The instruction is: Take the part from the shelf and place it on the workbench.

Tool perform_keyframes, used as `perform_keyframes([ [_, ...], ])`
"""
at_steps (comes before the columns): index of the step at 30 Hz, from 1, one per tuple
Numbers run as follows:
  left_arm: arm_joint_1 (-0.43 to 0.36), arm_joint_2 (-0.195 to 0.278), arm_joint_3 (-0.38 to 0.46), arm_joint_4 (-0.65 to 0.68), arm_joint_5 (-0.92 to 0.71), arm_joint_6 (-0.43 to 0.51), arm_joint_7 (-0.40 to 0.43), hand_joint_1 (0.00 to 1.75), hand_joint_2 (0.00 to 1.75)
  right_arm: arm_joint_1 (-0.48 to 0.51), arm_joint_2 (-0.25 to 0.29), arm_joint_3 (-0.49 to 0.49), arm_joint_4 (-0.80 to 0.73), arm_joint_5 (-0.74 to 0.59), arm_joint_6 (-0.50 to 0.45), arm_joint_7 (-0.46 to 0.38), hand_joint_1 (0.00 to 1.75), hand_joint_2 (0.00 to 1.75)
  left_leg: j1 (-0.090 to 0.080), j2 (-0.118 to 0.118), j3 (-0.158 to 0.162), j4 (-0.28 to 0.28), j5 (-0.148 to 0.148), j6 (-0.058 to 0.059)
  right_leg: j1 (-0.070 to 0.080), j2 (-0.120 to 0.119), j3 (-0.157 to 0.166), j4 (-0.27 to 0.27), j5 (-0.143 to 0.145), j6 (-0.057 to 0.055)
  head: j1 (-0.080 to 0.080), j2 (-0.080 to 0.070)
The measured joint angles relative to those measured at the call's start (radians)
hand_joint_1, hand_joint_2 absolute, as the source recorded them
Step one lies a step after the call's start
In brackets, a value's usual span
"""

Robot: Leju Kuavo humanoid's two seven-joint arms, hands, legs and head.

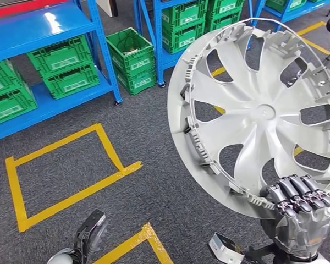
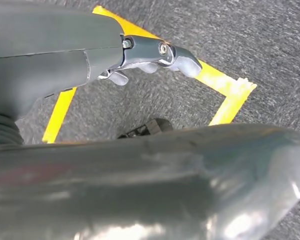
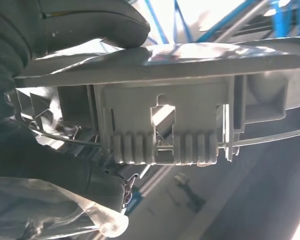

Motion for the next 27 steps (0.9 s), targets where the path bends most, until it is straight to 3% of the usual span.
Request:
perform_keyframes([
  [2,0.006,-0.001,0.012,0.002,0.005,-0.002,0.001,0.00,0.00,0.010,0.000,-0.004,-0.003,0.000,0.000,0.003,1.75,1.75,0.000,0.012,0.003,0.001,-0.003,-0.009,0.001,0.019,0.000,0.001,0.003,-0.012,-0.001,0.000],
  [4,0.009,-0.002,0.020,0.003,0.006,-0.003,0.001,0.00,0.00,0.017,0.000,-0.007,-0.008,0.000,0.000,0.009,1.75,1.75,0.005,-0.012,-0.003,0.026,-0.028,-0.019,-0.001,0.037,-0.001,0.000,0.007,-0.024,-0.002,0.000],
  [6,0.016,-0.003,0.026,0.003,0.006,-0.004,0.001,0.00,0.00,0.020,0.000,-0.008,-0.011,0.000,0.000,0.014,1.75,1.75,0.008,-0.058,-0.043,0.128,-0.091,-0.024,-0.003,0.056,-0.002,-0.002,0.010,-0.033,-0.004,0.000],
  [8,0.025,-0.004,0.030,0.004,0.006,-0.004,0.001,0.00,0.00,0.023,0.000,-0.010,-0.012,0.000,0.000,0.014,1.75,1.75,0.008,-0.075,-0.101,0.263,-0.150,-0.024,0.000,0.079,-0.002,-0.001,0.011,-0.037,-0.004,0.000],
  [10,0.030,-0.005,0.033,0.005,0.006,-0.004,0.000,0.00,0.00,0.026,0.000,-0.013,-0.012,0.000,0.000,0.014,1.75,1.75,0.007,-0.077,-0.126,0.317,-0.157,-0.021,0.002,0.098,-0.002,0.000,0.011,-0.038,-0.004,0.000],
  [12,0.031,-0.007,0.036,0.006,0.007,-0.004,0.000,0.00,0.00,0.032,0.000,-0.017,-0.013,0.000,0.000,0.013,1.75,1.75,0.006,-0.084,-0.096,0.246,-0.102,-0.013,0.005,0.119,-0.001,0.002,0.012,-0.038,-0.004,0.000],
  [14,0.032,-0.007,0.039,0.006,0.010,-0.004,-0.001,0.00,0.00,0.038,0.000,-0.021,-0.016,0.000,0.000,0.012,1.75,1.75,0.006,-0.129,-0.038,0.109,-0.030,0.003,0.006,0.144,-0.002,0.004,0.012,-0.037,-0.003,0.000],
  [15,0.033,-0.007,0.041,0.006,0.011,-0.004,-0.002,0.00,0.00,0.040,0.000,-0.022,-0.018,0.000,0.000,0.011,1.75,1.75,0.006,-0.153,-0.015,0.055,-0.010,0.010,0.005,0.156,-0.006,0.006,0.014,-0.034,-0.003,0.000],
  [16,0.034,-0.007,0.042,0.006,0.013,-0.004,-0.002,0.00,0.00,0.041,0.000,-0.023,-0.020,0.000,0.000,0.011,1.75,1.75,0.005,-0.170,-0.005,0.027,-0.006,0.015,0.002,0.167,-0.012,0.007,0.016,-0.029,-0.004,0.000],
  [18,0.034,-0.007,0.045,0.006,0.016,-0.004,-0.002,0.00,0.00,0.047,0.000,-0.026,-0.024,0.000,0.000,0.011,1.75,1.75,0.002,-0.162,-0.001,0.010,-0.008,0.018,-0.005,0.191,-0.023,0.004,0.024,-0.014,-0.007,0.000],
  [19,0.034,-0.008,0.046,0.006,0.017,-0.003,-0.002,0.00,0.00,0.051,0.000,-0.028,-0.026,0.000,0.000,0.011,1.75,1.75,0.003,-0.149,0.002,0.001,-0.006,0.019,-0.005,0.186,-0.029,0.005,0.024,-0.008,-0.008,0.000],
  [21,0.033,-0.011,0.048,0.006,0.019,-0.003,-0.003,0.00,0.00,0.052,0.000,-0.031,-0.028,0.000,0.000,0.010,1.75,1.75,0.007,-0.122,0.010,-0.016,0.003,0.023,-0.001,0.136,-0.055,0.047,-0.004,0.002,-0.002,0.000],
  [22,0.035,-0.013,0.049,0.006,0.023,-0.002,-0.004,0.00,0.00,0.052,0.000,-0.032,-0.028,0.000,0.000,0.010,1.75,1.75,0.007,-0.108,0.012,-0.020,0.005,0.024,-0.001,0.101,-0.082,0.100,-0.033,0.005,0.001,0.000],
  [24,0.041,-0.016,0.053,0.006,0.032,0.002,-0.004,0.00,0.00,0.053,0.000,-0.034,-0.028,0.000,0.000,0.009,1.75,1.75,0.006,-0.079,0.012,-0.020,0.004,0.027,-0.003,0.071,-0.146,0.232,-0.090,0.014,0.004,0.000],
  [25,0.044,-0.017,0.056,0.006,0.037,0.004,-0.004,0.00,0.00,0.055,0.000,-0.035,-0.028,0.000,0.000,0.009,1.75,1.75,0.006,-0.064,0.012,-0.020,0.002,0.026,-0.005,0.068,-0.165,0.274,-0.100,0.018,0.004,0.000],
  [26,0.045,-0.018,0.059,0.006,0.043,0.005,-0.004,0.00,0.00,0.058,0.000,-0.036,-0.028,0.000,0.000,0.008,1.75,1.75,0.006,-0.051,0.013,-0.019,0.001,0.025,-0.007,0.065,-0.164,0.277,-0.092,0.021,0.004,0.000],
  [27,0.045,-0.019,0.063,0.006,0.048,0.006,-0.004,0.00,0.00,0.061,0.000,-0.038,-0.028,0.000,0.000,0.008,1.75,1.75,0.006,-0.039,0.014,-0.018,-0.001,0.023,-0.009,0.059,-0.141,0.238,-0.067,0.023,0.004,0.000],
])
